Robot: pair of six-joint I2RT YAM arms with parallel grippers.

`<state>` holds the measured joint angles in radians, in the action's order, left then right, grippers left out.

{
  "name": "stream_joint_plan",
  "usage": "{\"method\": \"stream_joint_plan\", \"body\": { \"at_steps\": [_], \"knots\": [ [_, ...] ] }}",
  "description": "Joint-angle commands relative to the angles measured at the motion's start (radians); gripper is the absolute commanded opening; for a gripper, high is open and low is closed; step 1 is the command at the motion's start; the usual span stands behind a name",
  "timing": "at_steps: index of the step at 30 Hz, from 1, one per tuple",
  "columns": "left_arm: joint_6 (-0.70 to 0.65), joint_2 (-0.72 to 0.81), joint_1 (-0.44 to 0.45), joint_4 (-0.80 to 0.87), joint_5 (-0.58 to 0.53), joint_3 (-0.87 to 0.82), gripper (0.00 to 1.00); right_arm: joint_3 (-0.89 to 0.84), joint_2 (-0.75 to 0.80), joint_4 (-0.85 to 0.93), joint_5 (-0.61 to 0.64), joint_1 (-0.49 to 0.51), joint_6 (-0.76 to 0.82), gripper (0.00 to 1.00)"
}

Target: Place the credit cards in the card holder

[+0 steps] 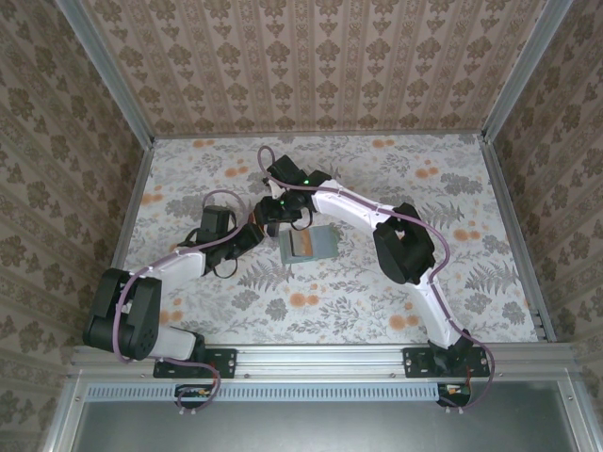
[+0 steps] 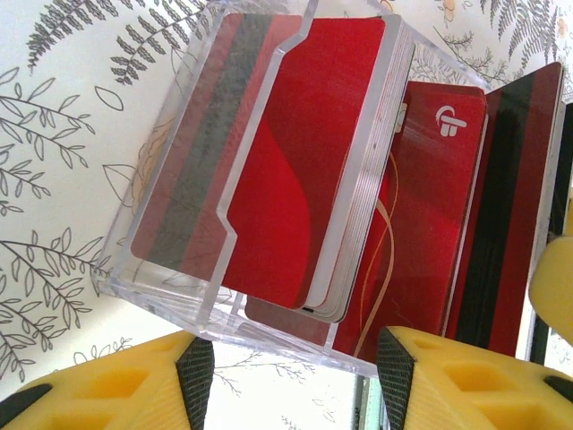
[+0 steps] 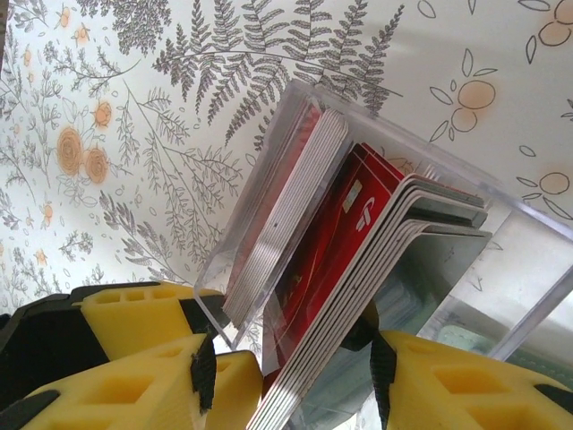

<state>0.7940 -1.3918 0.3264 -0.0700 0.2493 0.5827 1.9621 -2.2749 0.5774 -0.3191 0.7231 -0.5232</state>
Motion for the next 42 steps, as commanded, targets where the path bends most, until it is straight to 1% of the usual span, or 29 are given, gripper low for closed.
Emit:
{"method": "stream_joint_plan", "body": {
  "at_steps": [1,4,11,17,25,28,37,41,42],
  "knots": [
    [0.004,0.021,-0.001,0.007,-0.002,-0.005,0.54,-0.006,0.061,-0.021,-0.033,0.012,-0.004,0.49],
    [0.003,0.021,-0.002,0.007,-0.001,-0.003,0.54,-0.011,0.063,-0.019,-0.032,0.011,-0.003,0.42],
    [0.002,0.019,-0.002,0.010,0.001,0.001,0.54,-0.012,0.073,-0.010,-0.015,0.009,0.003,0.36],
    [0.001,0.021,-0.003,0.018,-0.001,0.007,0.54,-0.016,0.074,-0.005,-0.013,0.006,0.003,0.18],
    [-0.004,0.022,-0.004,0.027,-0.003,0.011,0.54,-0.023,0.082,0.001,-0.021,-0.005,0.012,0.03],
    [-0.005,0.025,-0.006,0.032,-0.003,0.011,0.54,-0.039,0.105,0.000,-0.025,-0.008,0.016,0.00],
    [-0.014,0.066,-0.012,0.070,-0.012,0.011,0.54,-0.157,0.219,-0.035,-0.082,-0.036,0.014,0.00],
    [-0.016,0.099,-0.012,0.094,-0.021,0.015,0.54,-0.209,0.250,-0.074,-0.084,-0.054,0.014,0.00],
    [-0.019,0.103,-0.012,0.097,-0.025,0.016,0.55,-0.208,0.245,-0.071,-0.082,-0.057,0.015,0.03]
  ]
}}
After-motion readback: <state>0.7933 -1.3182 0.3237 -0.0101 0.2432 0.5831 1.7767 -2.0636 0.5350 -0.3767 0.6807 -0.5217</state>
